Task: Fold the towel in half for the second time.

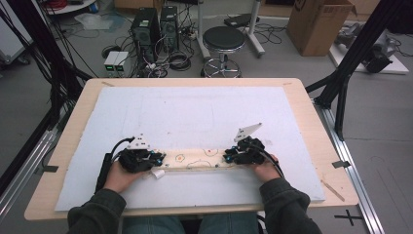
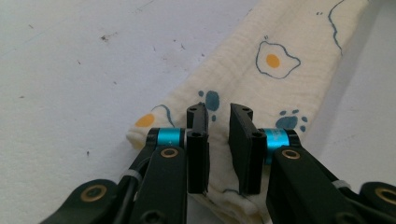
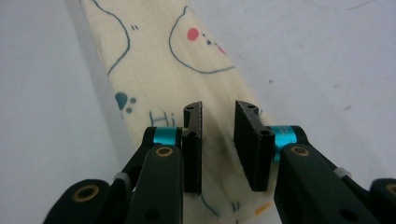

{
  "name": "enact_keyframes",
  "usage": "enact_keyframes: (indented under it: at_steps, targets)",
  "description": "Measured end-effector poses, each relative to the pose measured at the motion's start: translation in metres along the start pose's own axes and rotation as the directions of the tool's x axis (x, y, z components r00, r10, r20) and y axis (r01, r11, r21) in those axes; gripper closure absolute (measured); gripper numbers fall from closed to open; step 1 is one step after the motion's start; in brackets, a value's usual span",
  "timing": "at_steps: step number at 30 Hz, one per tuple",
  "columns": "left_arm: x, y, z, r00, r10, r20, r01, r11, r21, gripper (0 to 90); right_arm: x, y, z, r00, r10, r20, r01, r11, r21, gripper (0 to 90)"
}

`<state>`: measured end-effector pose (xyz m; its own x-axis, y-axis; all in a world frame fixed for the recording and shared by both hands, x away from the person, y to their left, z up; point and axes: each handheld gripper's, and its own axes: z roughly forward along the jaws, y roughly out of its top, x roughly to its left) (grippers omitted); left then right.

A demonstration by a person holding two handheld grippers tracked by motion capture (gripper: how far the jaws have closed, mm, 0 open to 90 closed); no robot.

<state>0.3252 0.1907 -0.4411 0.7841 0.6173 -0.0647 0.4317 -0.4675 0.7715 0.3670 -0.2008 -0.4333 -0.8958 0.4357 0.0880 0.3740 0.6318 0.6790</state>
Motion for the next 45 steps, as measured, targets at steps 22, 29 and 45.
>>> enact_keyframes:
  at_steps: [22,29,45]
  targets:
    - [0.004,-0.008,-0.015,0.9978,0.034,0.056,-0.032,0.9988,-0.037,58.5,0.009,-0.014,-0.012,0.9975,-0.069,-0.017,0.068,0.996,-0.05,50.3]
    - [0.003,-0.01,-0.014,0.9976,0.046,0.051,-0.045,0.9987,-0.022,56.0,0.011,-0.018,-0.013,0.9957,-0.092,0.012,0.092,0.995,-0.033,49.4]
    - [0.001,-0.012,-0.013,0.9977,0.059,0.033,-0.058,0.998,-0.023,55.9,0.011,-0.023,-0.014,0.9958,-0.089,0.022,0.09,0.995,-0.043,48.7]
